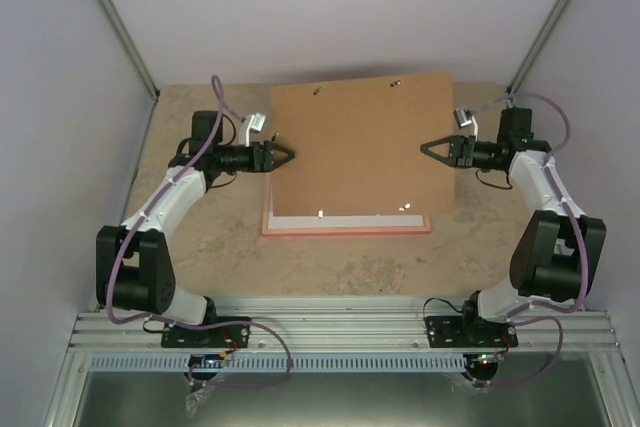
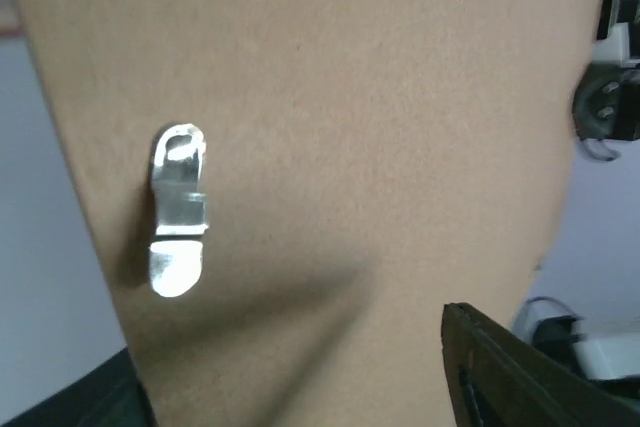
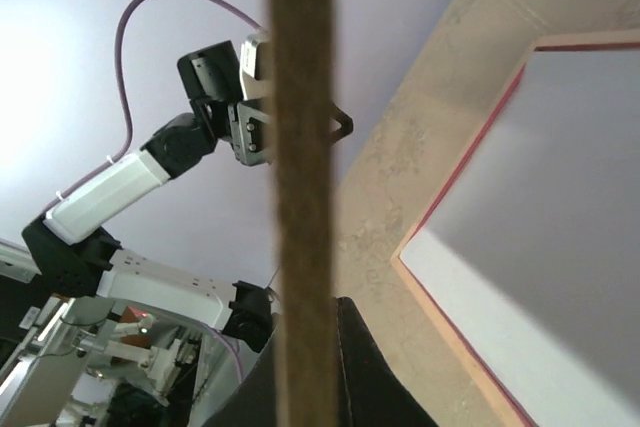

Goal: Put the photo into the frame

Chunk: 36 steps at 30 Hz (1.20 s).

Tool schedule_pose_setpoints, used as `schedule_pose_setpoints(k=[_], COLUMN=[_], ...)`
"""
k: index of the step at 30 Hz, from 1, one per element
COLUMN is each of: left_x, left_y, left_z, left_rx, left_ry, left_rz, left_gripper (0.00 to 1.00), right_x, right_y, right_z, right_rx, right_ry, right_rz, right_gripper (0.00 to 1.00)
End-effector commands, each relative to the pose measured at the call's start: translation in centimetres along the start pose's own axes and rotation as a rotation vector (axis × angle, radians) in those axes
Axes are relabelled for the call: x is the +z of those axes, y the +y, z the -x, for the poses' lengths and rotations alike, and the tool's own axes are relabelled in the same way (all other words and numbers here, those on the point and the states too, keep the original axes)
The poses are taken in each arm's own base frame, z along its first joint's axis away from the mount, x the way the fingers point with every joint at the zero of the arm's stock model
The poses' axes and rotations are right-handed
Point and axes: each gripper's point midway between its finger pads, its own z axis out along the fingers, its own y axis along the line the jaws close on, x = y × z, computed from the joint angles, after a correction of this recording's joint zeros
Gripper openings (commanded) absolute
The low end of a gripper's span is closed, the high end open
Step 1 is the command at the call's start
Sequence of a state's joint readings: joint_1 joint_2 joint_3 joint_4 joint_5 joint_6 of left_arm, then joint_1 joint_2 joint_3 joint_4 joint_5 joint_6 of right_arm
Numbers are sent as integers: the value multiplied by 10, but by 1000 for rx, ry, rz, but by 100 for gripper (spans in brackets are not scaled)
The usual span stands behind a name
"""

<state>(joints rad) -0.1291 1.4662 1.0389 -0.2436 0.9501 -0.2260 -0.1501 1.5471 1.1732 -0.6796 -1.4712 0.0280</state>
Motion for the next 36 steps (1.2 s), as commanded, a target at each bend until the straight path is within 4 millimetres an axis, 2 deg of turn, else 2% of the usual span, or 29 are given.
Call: schedule_pose_setpoints(k=[1,7,10,11,12,13,14,15,19,21,25,32,36], left_x=[-11,-10,-5,-1,2,5,7,9,11,6,-6,-20,-23], left_y=[-48,-42,-27,-20,-13,-6,1,9,48,70,104,125,140], left_z=[2,-10,-18,-20,-21,-22,-22,-20,-17,-18,-23,-28,-35], left_rx=[-23,-81,-118,-134,-151,-166,-173,-164,-156,-132,-170,-157,-165], left_ry=[-20,-20,-12,-8,-5,2,6,7,28,46,56,57,69], left_rz=[-185,-174,-144,-129,-111,-89,-64,-31,134,236,334,437,506], left_gripper=[59,32,25,22,21,22,28,38,67,75,80,85,84], right_x=[0,4,5,6,6,6,6,6,9,12,14,16,18], right_y=[24,-8,-30,-40,-48,-57,-63,-68,-83,-91,-105,-135,-149], right_z=[-5,-11,-13,-13,-14,-16,-16,-18,-29,-33,-40,-44,-40], right_rx=[27,72,79,89,94,105,94,105,190,241,311,371,415], right_ry=[1,3,9,12,16,21,27,32,32,31,29,33,26], right_rz=[199,109,36,3,-19,-33,-45,-47,-21,-16,3,-44,-49], right_gripper=[1,4,13,11,5,1,1,0,1,1,0,1,1])
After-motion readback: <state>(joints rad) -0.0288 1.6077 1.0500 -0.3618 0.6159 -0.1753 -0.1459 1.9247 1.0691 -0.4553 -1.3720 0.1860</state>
